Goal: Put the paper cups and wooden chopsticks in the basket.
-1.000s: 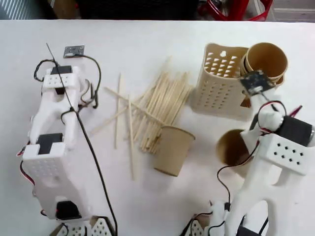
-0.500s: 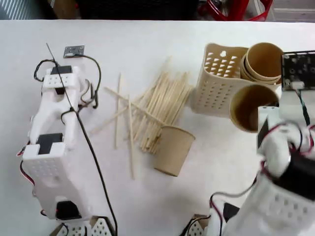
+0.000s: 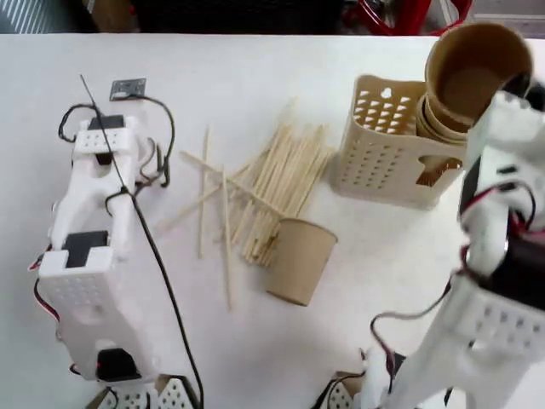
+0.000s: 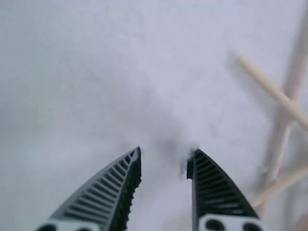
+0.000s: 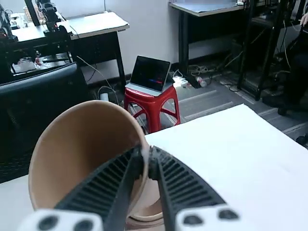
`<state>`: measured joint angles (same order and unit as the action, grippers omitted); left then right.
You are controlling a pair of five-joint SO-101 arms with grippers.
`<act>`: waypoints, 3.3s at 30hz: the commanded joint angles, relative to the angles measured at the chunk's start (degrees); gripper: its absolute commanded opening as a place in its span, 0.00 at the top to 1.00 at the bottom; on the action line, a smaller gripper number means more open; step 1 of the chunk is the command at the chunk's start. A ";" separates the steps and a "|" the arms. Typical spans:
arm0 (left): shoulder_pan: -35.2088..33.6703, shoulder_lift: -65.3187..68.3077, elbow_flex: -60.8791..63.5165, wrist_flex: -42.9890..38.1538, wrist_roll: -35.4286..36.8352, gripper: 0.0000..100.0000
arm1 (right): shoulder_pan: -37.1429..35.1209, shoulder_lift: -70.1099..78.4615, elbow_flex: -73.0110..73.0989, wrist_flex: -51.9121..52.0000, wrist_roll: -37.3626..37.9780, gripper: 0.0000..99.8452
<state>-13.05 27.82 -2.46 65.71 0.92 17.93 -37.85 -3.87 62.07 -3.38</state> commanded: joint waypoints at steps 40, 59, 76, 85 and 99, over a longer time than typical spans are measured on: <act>0.31 -3.21 0.62 -2.20 0.18 0.83 | 0.22 41.80 -0.09 -6.37 -4.31 0.71; 0.40 -3.21 0.44 -2.37 0.18 0.83 | -2.68 14.64 -0.09 5.93 -4.31 0.71; 0.31 -3.21 0.70 -2.37 0.18 0.83 | -42.77 7.16 19.34 30.46 44.04 0.76; 0.31 -3.21 0.70 -2.37 0.18 0.83 | -41.45 7.16 37.19 14.20 50.90 0.76; 0.31 -3.21 0.44 -2.37 0.18 0.83 | -36.53 7.16 49.14 4.00 56.00 0.76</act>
<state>-13.05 27.82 -1.32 64.13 0.92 -19.08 -29.93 44.40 66.99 52.00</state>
